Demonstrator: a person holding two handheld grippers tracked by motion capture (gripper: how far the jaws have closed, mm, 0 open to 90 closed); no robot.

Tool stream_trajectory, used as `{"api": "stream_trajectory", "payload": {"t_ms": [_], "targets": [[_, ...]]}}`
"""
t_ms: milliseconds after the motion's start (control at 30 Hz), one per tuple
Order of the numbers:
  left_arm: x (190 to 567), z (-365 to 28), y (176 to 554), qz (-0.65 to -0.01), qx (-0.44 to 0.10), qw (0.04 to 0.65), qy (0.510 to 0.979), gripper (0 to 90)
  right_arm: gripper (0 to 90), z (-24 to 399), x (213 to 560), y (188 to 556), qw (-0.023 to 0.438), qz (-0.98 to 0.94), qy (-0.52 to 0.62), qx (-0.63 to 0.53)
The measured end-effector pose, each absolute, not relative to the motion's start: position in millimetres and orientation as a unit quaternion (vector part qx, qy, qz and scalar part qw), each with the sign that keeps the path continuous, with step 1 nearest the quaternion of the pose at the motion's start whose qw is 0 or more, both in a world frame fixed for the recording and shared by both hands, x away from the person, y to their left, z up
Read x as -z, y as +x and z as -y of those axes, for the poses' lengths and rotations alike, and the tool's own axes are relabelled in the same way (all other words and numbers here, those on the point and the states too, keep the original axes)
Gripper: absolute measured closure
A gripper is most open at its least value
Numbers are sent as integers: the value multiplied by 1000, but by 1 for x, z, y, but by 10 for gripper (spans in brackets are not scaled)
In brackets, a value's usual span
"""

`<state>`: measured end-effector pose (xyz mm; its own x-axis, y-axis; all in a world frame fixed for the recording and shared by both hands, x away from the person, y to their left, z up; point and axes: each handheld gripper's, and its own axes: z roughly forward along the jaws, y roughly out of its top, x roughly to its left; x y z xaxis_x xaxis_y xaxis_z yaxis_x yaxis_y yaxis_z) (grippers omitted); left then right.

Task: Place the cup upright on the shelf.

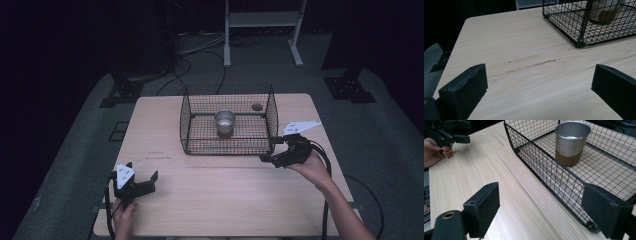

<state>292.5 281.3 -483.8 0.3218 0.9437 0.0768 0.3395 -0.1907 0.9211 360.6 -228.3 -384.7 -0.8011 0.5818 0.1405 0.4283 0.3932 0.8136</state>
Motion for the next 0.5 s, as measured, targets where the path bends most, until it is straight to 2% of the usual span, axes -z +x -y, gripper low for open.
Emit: {"api": "stream_trajectory", "payload": {"t_ms": [333, 500], "targets": [[484, -280, 293, -468, -349, 429, 689, 0, 144, 239, 399, 344, 68, -825, 308, -469], [484, -279, 293, -468, -350, 426, 690, 0, 136, 239, 402, 326, 85, -826, 295, -473]]}}
